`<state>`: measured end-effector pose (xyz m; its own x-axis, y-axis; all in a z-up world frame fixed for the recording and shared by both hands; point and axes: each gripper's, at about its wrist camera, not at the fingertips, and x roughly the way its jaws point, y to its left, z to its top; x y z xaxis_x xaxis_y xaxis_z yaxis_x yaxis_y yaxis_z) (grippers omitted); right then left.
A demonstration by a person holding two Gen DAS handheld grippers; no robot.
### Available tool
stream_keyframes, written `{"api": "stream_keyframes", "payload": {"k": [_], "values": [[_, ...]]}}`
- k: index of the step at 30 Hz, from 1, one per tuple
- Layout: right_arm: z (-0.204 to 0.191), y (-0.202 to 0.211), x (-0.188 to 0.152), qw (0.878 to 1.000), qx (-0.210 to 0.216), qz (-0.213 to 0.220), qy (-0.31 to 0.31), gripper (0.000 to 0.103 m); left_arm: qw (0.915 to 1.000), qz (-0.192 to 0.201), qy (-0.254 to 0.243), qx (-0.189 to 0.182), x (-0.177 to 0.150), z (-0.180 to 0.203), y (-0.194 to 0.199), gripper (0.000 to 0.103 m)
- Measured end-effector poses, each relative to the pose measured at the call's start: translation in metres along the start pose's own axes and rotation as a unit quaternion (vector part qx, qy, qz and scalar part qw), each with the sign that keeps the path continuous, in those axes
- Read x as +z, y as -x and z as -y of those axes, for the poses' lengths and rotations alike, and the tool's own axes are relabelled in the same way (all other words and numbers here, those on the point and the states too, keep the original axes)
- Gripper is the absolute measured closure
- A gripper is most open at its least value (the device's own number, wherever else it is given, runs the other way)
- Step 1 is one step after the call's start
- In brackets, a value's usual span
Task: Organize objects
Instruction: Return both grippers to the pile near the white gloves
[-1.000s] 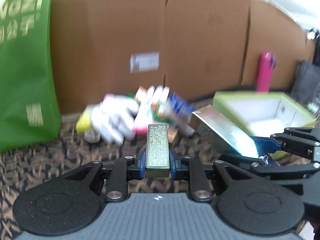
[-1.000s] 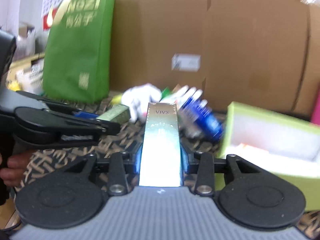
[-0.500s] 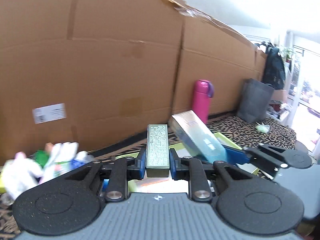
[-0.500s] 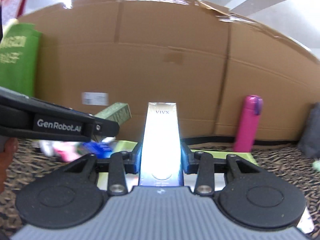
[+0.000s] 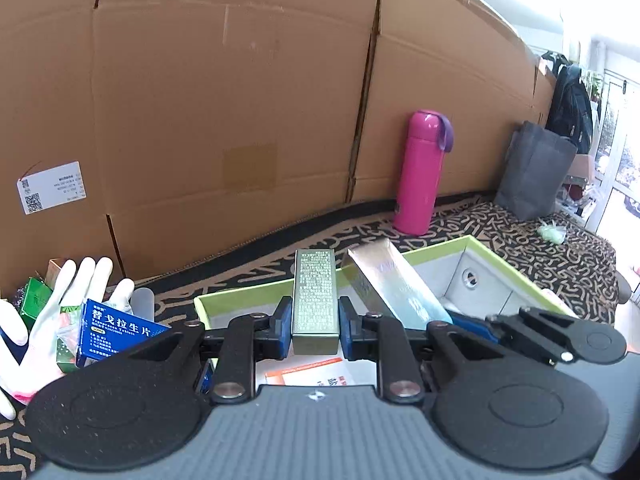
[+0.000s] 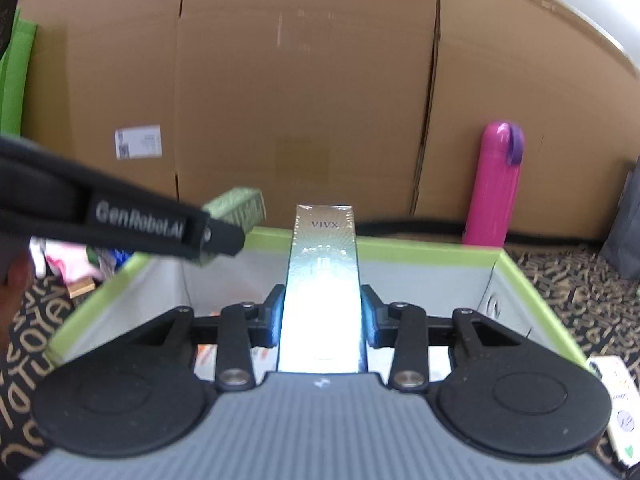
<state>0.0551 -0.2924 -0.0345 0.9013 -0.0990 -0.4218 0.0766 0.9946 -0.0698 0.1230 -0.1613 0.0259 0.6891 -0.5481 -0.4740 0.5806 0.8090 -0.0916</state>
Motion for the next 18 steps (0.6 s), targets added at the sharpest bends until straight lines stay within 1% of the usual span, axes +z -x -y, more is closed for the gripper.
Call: {"api": "stream_keyframes", "payload": {"k": [1,2,3,4,5,6,7,8,9,11,15,18], "values": [[0.0,-0.002,-0.003,1.0,0.002,-0.007,-0.001,0.065,1.0,0.005,0.0,0.001,-0.002,0.0,0.0,0.078],[0.001,-0.004,-0.004,1.0,0.004,-0.015,-0.002,0.064,0.9999,0.012,0.003,-0.002,-0.004,0.0,0.0,0.062],[0.001,-0.005,-0.006,1.0,0.005,-0.016,-0.003,0.06,0.9999,0.013,0.006,-0.006,-0.004,0.0,0.001,0.047],[0.001,-0.004,-0.006,1.0,0.002,-0.013,-0.002,0.055,0.9998,0.016,0.013,-0.005,-0.005,0.0,0.004,0.017],[0.001,-0.001,-0.007,1.0,-0.003,-0.008,0.0,0.042,0.9994,0.027,0.02,0.0,-0.006,-0.001,0.007,0.01],[0.0,0.002,-0.006,1.0,-0.01,0.0,0.005,0.029,0.9988,0.043,0.023,0.008,-0.007,-0.001,0.013,0.01],[0.001,0.002,-0.002,1.0,-0.017,0.009,0.009,0.023,0.9984,0.053,0.02,0.009,-0.006,-0.001,0.017,0.01],[0.0,0.004,-0.002,0.999,-0.025,0.018,0.013,0.012,0.9982,0.057,0.016,0.005,-0.005,-0.002,0.022,0.01],[-0.001,0.007,-0.002,0.999,-0.032,0.025,0.016,0.004,0.9981,0.059,0.016,0.001,-0.004,-0.003,0.026,0.01],[-0.003,0.012,-0.002,0.998,-0.043,0.033,0.016,0.0,0.9976,0.064,0.028,-0.004,-0.003,-0.009,0.034,0.01],[-0.007,0.02,0.0,0.998,-0.042,0.036,0.018,0.0,0.9966,0.065,0.051,-0.008,-0.004,-0.021,0.052,0.01],[-0.01,0.026,0.003,0.998,-0.037,0.041,0.017,0.0,0.9966,0.067,0.049,0.002,-0.01,-0.032,0.07,0.01]]}}
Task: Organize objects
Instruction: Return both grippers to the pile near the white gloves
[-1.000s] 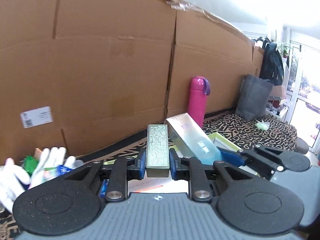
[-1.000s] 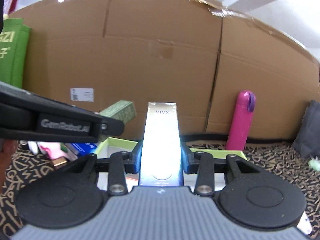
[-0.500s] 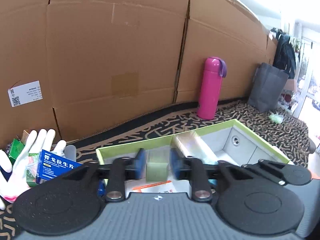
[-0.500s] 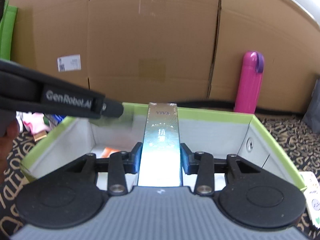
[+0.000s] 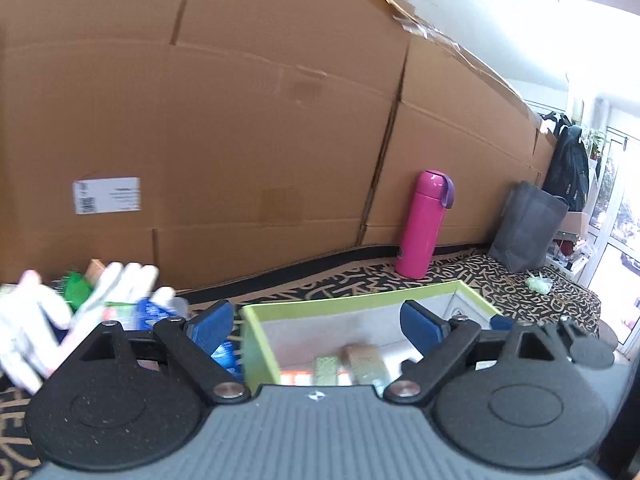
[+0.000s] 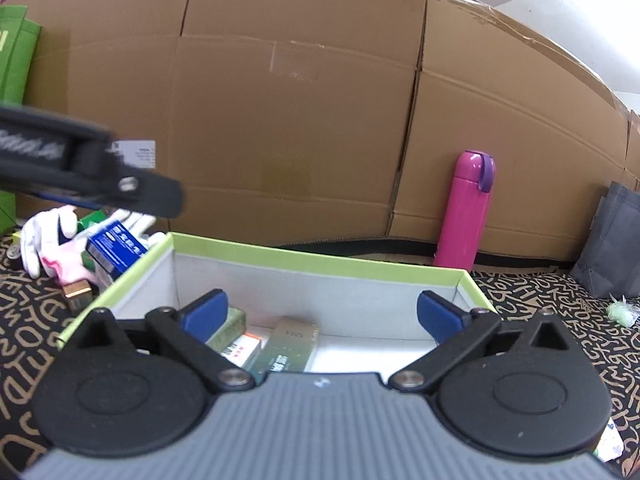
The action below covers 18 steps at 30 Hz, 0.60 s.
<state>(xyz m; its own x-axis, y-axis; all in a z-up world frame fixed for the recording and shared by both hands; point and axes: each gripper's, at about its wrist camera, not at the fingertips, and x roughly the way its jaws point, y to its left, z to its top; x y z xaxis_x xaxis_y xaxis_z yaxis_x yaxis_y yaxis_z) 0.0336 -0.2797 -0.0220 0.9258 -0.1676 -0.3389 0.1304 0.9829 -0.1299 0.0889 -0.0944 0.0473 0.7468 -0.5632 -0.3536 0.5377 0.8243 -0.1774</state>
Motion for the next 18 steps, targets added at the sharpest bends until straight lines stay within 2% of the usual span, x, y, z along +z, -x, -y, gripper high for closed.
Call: {"api": "stream_keyframes", "payload": {"k": [4,8,11,15,18], "values": [[-0.008,0.015,0.011,1.0,0.023,0.006,-0.014,0.0,0.9991,0.013,0.005,0.04,-0.009,-0.023,0.027,0.01],[-0.007,0.029,0.016,0.998,0.049,0.017,-0.048,0.0,0.995,0.046,0.058,0.066,-0.023,-0.048,0.059,0.01],[-0.015,0.034,0.019,0.997,0.065,0.01,-0.049,0.0,0.9891,0.062,0.101,0.087,-0.035,-0.067,0.079,0.01],[-0.038,0.045,0.021,0.994,0.101,0.013,-0.03,0.0,0.9869,0.028,0.123,0.101,-0.047,-0.088,0.092,0.01],[-0.061,0.05,0.025,0.991,0.134,0.015,-0.012,0.0,0.9821,-0.008,0.125,0.141,-0.055,-0.101,0.093,0.01]]}}
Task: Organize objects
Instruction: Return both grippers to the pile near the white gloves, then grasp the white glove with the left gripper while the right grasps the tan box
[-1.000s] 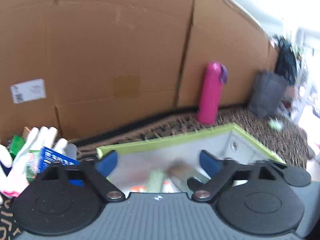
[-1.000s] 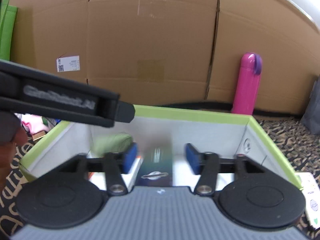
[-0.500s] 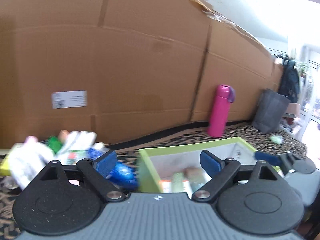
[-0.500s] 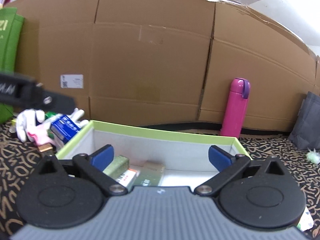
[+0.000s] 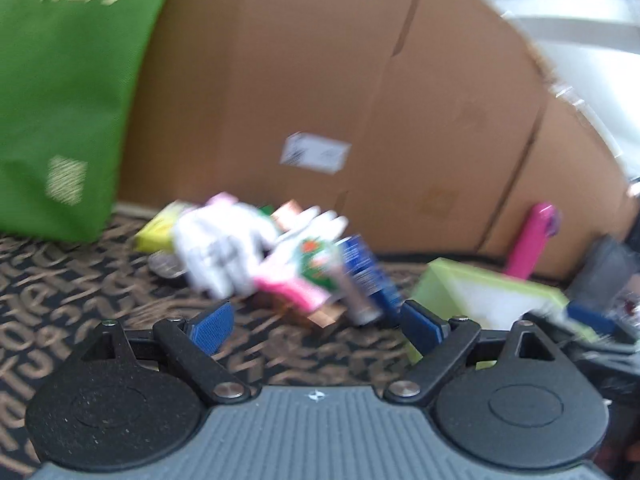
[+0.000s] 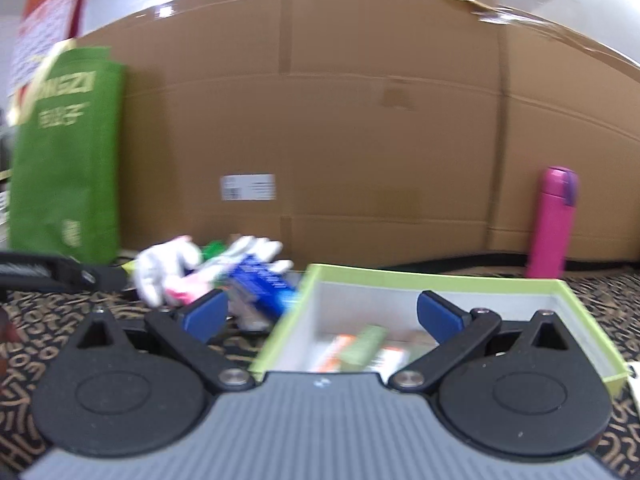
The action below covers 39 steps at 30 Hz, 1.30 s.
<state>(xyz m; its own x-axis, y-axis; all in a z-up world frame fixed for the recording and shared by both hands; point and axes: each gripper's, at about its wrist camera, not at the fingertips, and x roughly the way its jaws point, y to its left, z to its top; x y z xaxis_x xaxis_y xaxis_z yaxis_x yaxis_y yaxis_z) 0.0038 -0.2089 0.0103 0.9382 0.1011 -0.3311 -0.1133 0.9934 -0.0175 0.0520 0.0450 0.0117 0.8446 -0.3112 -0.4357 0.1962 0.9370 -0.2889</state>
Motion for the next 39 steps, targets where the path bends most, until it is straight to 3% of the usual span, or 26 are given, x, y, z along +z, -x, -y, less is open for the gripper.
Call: {"api": "stream_keyframes", "payload": {"k": [6,11,14,18,21,28,29,30,31,32,33,35,37,39], "values": [[-0.045,0.0,-0.003,0.994,0.101,0.02,0.025,0.0,0.9981,-0.027,-0.004,0.056,-0.006,-0.025,0.002,0.01],[-0.082,-0.018,-0.012,0.987,0.148,-0.044,0.051,0.0,0.9951,-0.028,0.003,0.095,-0.008,-0.043,0.004,0.009],[-0.096,-0.038,-0.019,0.985,0.142,-0.08,0.047,0.0,0.9947,-0.027,-0.007,0.099,-0.009,-0.048,0.003,0.009],[-0.101,-0.067,-0.024,0.987,0.125,-0.097,0.03,0.0,0.9966,-0.025,-0.022,0.076,-0.006,-0.053,-0.008,0.009],[-0.104,-0.092,-0.025,0.988,0.106,-0.107,0.044,0.009,0.9973,-0.026,-0.014,0.067,-0.001,-0.055,-0.02,0.009],[-0.11,-0.14,-0.022,0.989,0.055,-0.092,0.099,0.018,0.9978,-0.007,-0.018,0.063,0.025,-0.058,-0.049,0.009],[-0.112,-0.145,-0.023,0.989,0.055,-0.092,0.104,0.023,0.9976,-0.001,-0.022,0.066,0.028,-0.058,-0.055,0.009],[-0.112,-0.151,-0.026,0.987,0.058,-0.099,0.108,0.036,0.997,0.003,-0.025,0.073,0.031,-0.059,-0.061,0.009],[-0.113,-0.156,-0.029,0.985,0.064,-0.115,0.109,0.037,0.9964,0.004,-0.029,0.08,0.033,-0.06,-0.068,0.009],[-0.114,-0.154,-0.033,0.986,0.054,-0.108,0.117,0.049,0.9959,0.003,-0.033,0.084,0.035,-0.061,-0.076,0.009],[-0.115,-0.149,-0.034,0.985,0.046,-0.102,0.128,0.069,0.9956,0.0,-0.034,0.087,0.037,-0.064,-0.083,0.009],[-0.115,-0.134,-0.032,0.985,0.068,-0.098,0.122,0.089,0.9955,-0.005,-0.026,0.091,0.041,-0.07,-0.096,0.009],[-0.112,-0.121,-0.031,0.984,0.099,-0.105,0.1,0.089,0.9956,-0.011,-0.009,0.093,0.047,-0.077,-0.11,0.009],[-0.115,-0.115,-0.03,0.984,0.093,-0.095,0.117,0.089,0.9949,-0.022,0.009,0.098,0.052,-0.079,-0.124,0.009]]}}
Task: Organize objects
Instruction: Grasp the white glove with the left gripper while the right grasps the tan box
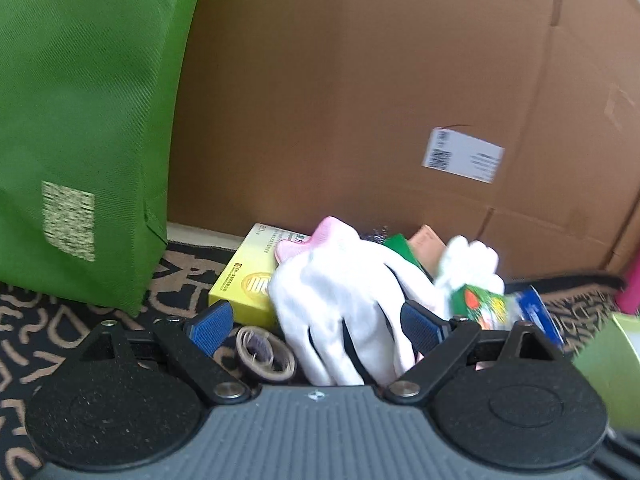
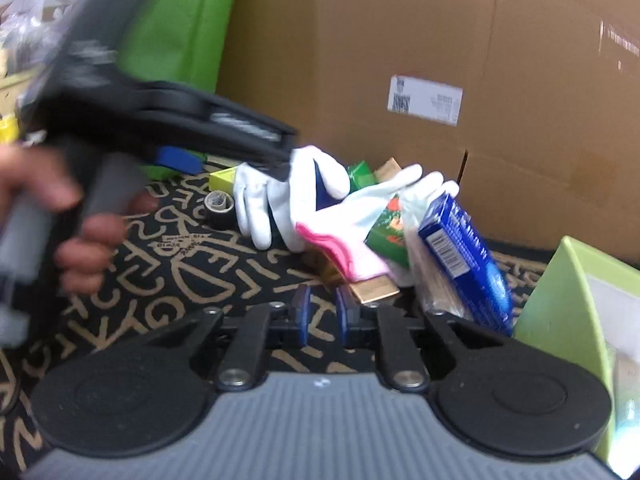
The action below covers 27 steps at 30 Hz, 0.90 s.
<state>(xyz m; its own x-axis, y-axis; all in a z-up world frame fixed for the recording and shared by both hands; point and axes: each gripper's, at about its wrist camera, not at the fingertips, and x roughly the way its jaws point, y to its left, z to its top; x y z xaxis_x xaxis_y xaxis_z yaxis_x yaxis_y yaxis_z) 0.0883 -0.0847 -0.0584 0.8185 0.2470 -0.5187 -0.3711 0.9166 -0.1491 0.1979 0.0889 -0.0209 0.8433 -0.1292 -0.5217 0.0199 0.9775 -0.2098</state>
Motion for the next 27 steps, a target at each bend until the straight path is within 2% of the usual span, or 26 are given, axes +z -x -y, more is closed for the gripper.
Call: {"api": "stream_keyframes", "payload": {"k": [2,4,6,9,10,11,13,14,15,17,21,23,27], "values": [[0.0,-0.002,0.004,1.0,-0.012,0.006,0.006,0.087,0.9998,-0.014,0.01,-0.004,0.004,0.003,-0.01,0.009],[0.005,-0.01,0.009,1.0,-0.017,0.0,-0.007,0.076,0.9997,-0.02,0.007,-0.009,0.005,0.007,-0.017,0.009],[0.008,-0.019,0.01,1.0,-0.021,-0.004,-0.008,0.056,0.9998,-0.02,-0.001,-0.002,0.004,0.009,-0.021,0.009],[0.009,-0.037,0.008,0.999,-0.042,-0.017,-0.002,0.052,0.9997,-0.024,0.002,-0.011,0.003,0.007,-0.025,0.011],[0.011,-0.044,0.006,0.999,-0.047,-0.028,-0.005,0.05,0.9995,-0.025,0.002,-0.019,0.003,0.006,-0.026,0.016],[0.012,-0.05,0.007,0.998,-0.046,-0.047,-0.009,0.05,0.9991,-0.026,-0.003,-0.033,0.003,0.006,-0.026,0.03],[0.016,-0.048,0.009,0.998,-0.031,-0.042,-0.019,0.054,0.9972,-0.033,-0.022,-0.064,0.003,0.007,-0.025,0.05],[0.016,-0.046,0.008,0.999,-0.025,-0.044,-0.02,0.066,0.9962,-0.034,-0.034,-0.072,0.001,0.008,-0.023,0.068],[0.015,-0.043,0.007,0.999,-0.025,-0.044,-0.017,0.069,0.9944,-0.038,-0.046,-0.087,-0.002,0.008,-0.02,0.076],[0.014,-0.031,0.004,0.999,-0.013,-0.045,-0.021,0.071,0.991,-0.051,-0.052,-0.113,-0.008,0.005,-0.012,0.08],[0.015,0.004,-0.012,0.998,0.015,-0.055,-0.032,0.071,0.9866,-0.076,-0.064,-0.13,-0.025,0.001,0.015,0.08],[0.019,0.026,-0.023,0.997,0.025,-0.062,-0.039,0.071,0.9834,-0.092,-0.09,-0.128,-0.037,0.007,0.032,0.08],[0.019,0.068,-0.043,0.994,0.047,-0.075,-0.058,0.071,0.9762,-0.091,-0.148,-0.13,-0.067,0.019,0.075,0.08]]}}
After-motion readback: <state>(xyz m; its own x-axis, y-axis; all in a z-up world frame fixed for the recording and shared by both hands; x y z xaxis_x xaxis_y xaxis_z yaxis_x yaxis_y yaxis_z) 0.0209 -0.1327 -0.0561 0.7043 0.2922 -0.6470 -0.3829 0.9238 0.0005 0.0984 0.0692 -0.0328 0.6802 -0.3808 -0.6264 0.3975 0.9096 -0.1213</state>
